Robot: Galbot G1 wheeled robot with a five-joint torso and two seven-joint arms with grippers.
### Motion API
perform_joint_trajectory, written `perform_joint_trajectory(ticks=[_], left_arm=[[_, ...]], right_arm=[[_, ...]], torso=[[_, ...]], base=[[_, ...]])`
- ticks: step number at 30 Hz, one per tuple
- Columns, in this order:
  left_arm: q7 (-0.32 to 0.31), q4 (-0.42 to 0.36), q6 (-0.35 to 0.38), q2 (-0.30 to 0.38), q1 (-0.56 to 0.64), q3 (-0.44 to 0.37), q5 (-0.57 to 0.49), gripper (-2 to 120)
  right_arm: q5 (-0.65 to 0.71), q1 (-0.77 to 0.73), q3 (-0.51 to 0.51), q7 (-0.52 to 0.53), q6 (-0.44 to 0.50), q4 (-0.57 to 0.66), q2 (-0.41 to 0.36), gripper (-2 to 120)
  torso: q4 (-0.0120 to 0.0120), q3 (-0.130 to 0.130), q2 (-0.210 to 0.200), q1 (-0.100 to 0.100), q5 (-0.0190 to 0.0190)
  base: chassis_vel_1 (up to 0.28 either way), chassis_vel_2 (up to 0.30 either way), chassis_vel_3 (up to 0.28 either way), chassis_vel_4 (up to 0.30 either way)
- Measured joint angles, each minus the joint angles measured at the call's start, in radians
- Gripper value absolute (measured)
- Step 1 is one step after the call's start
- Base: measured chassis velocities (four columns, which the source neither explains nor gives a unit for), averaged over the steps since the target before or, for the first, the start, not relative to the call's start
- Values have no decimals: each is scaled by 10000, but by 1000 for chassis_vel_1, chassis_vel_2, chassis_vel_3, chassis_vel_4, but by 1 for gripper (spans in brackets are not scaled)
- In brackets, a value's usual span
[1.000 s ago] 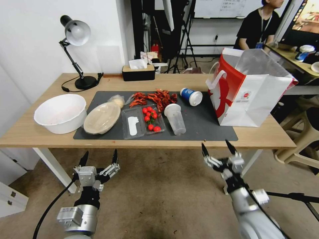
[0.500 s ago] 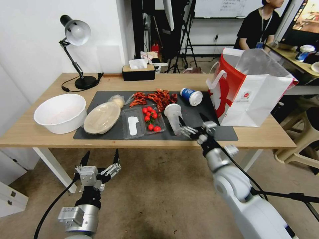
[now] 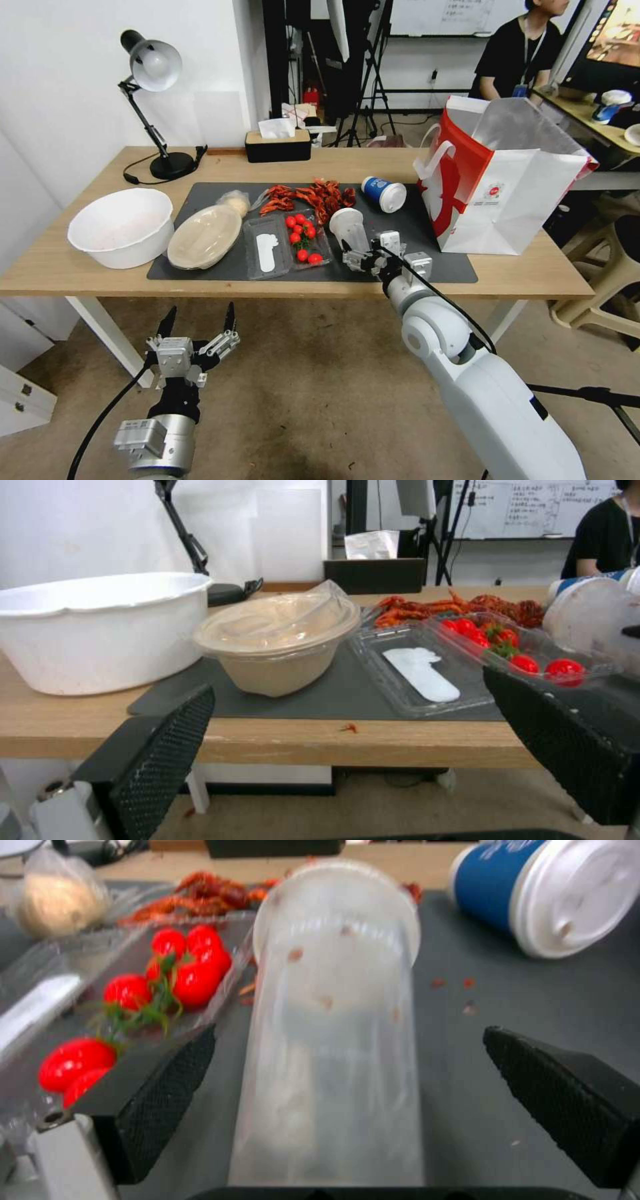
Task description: Pick up the trash from the table and place it into the takeout bag.
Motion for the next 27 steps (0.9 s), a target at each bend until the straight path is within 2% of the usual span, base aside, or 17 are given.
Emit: perform_joint_trajectory(ticks=[14, 17, 18, 21, 22, 24, 26, 27], left_arm=[[-81, 70, -13, 6, -36, -43, -20, 100], [-306, 72, 100, 37, -64, 6, -250, 100], [-306, 72, 100, 37, -64, 6, -250, 100], [-402, 39, 154, 104, -56, -4, -386, 100], [-402, 39, 154, 104, -56, -4, -386, 100], [-415, 50, 153, 130, -56, 1, -390, 100], [-418, 58, 153, 133, -58, 8, -391, 100], [-424, 68, 153, 134, -70, 34, -394, 100]], right_arm=[[72, 203, -53, -90, -327, -288, -78, 98], [201, 234, -45, -128, -431, -319, -101, 88], [201, 234, -45, -128, -431, -319, -101, 88], [218, 216, -42, -145, -480, -333, -112, 76], [218, 216, -42, -145, -480, -333, -112, 76], [218, 186, -42, -145, -516, -333, -86, 66], [218, 181, -41, -148, -524, -333, -79, 64], [219, 163, -26, -153, -534, -329, -69, 56]], torso=[[0, 0, 0, -2, 0], [0, 0, 0, -2, 0], [0, 0, 0, -2, 0], [0, 0, 0, -2, 0], [0, 0, 0, -2, 0], [0, 0, 0, -2, 1], [0, -1, 0, -2, 0], [1, -1, 0, -2, 0]], base=[[0, 0, 0, 0], [0, 0, 0, 0], [0, 0, 0, 0], [0, 0, 0, 0], [0, 0, 0, 0], [0, 0, 0, 0], [0, 0, 0, 0], [0, 0, 0, 0]])
